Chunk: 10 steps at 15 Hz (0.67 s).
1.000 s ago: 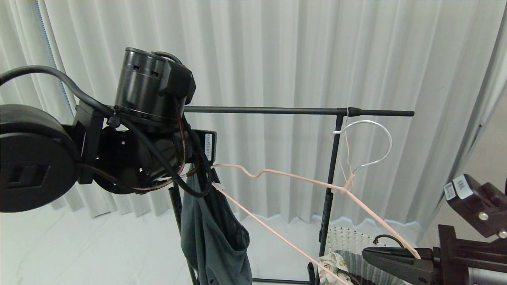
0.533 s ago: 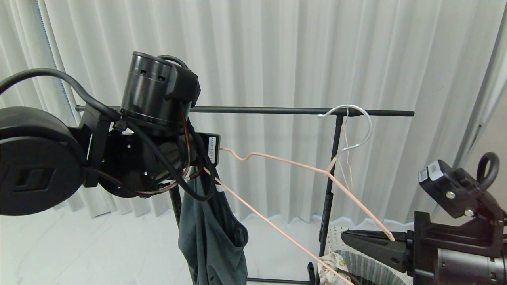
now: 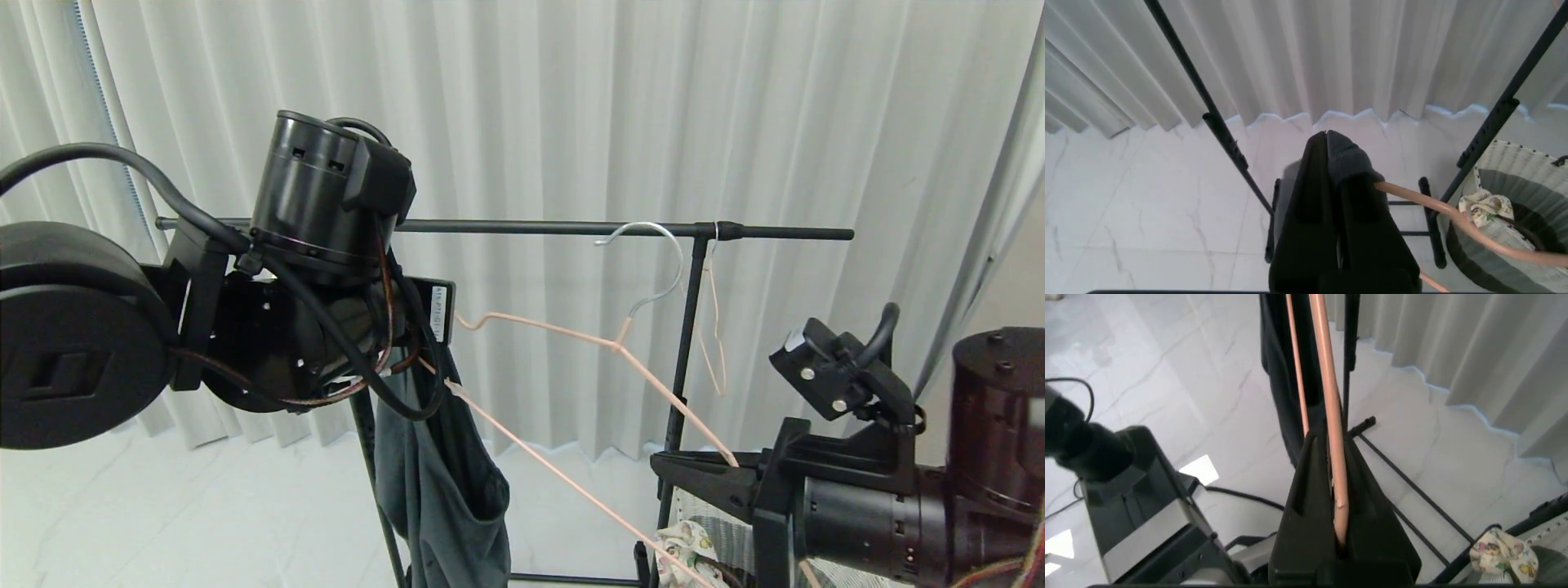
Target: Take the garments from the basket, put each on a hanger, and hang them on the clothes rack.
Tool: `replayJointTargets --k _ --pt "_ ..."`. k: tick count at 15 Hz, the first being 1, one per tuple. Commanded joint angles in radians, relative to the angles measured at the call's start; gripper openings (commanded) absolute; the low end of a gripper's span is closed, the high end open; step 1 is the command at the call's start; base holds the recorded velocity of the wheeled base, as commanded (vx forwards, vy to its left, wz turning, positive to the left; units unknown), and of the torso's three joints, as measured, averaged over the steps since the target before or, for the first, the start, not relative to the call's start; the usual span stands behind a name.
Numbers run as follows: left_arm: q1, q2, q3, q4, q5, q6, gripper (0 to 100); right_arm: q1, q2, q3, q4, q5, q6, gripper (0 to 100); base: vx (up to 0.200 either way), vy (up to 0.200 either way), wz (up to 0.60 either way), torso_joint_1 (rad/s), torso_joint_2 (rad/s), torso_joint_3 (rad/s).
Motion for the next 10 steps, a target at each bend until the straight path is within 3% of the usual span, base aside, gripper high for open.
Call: replayJointTargets --k 1,6,10 --pt "0.000 -0.006 0.000 0.001 0.000 0.000 0 0.003 0.092 -0.013 -0.050 -0.013 0.001 0 0.000 0.000 0.00 0.000 0.00 0.000" --pt "-0.031 -0.048 0.000 0.001 -0.001 -0.006 0 0.042 0.186 -0.078 -0.076 -0.029 0.029 0 0.000 0.000 0.00 0.000 0.00 0.000" --pt "-0.086 -0.084 -0.006 0.002 -0.001 -0.063 0 0.060 0.239 -0.132 -0.077 -0.029 0.036 0 0.000 0.000 0.00 0.000 0.00 0.000"
